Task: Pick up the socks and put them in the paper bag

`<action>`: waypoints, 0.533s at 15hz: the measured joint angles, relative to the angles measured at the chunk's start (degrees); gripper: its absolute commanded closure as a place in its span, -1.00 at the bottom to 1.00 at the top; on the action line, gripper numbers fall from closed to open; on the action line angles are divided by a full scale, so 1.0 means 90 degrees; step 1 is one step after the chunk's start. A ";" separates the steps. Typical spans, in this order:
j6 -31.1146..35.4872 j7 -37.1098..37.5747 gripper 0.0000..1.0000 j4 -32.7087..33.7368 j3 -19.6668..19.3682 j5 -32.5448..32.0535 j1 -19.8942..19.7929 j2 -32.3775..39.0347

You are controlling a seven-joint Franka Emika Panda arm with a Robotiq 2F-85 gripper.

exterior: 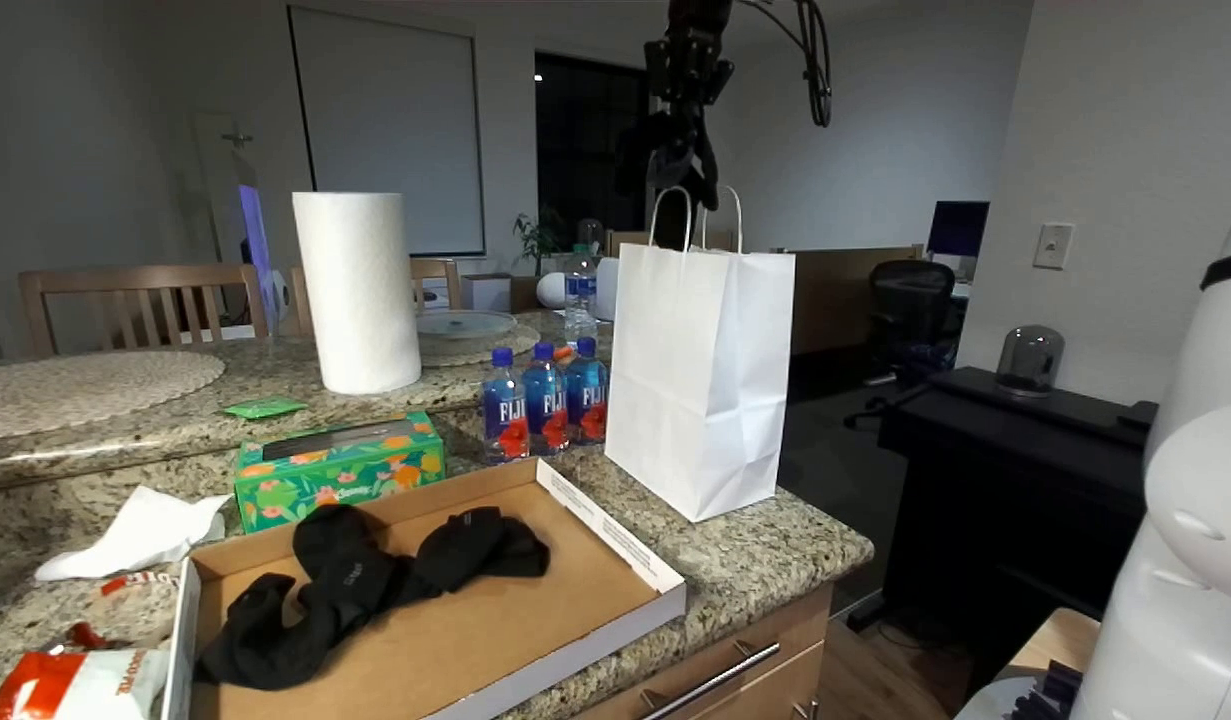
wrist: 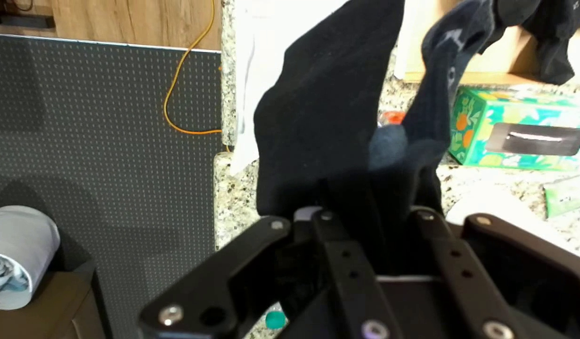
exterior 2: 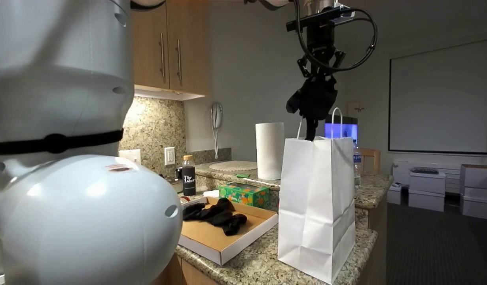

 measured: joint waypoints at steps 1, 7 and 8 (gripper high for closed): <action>-0.0002 -0.0058 0.78 -0.0109 0.0017 0.0000 0.0022 0.0004; -0.0060 -0.0404 0.78 -0.0632 0.0094 0.0216 -0.0164 0.0129; -0.0091 -0.0450 0.78 -0.0685 0.0093 0.0294 -0.0236 0.0172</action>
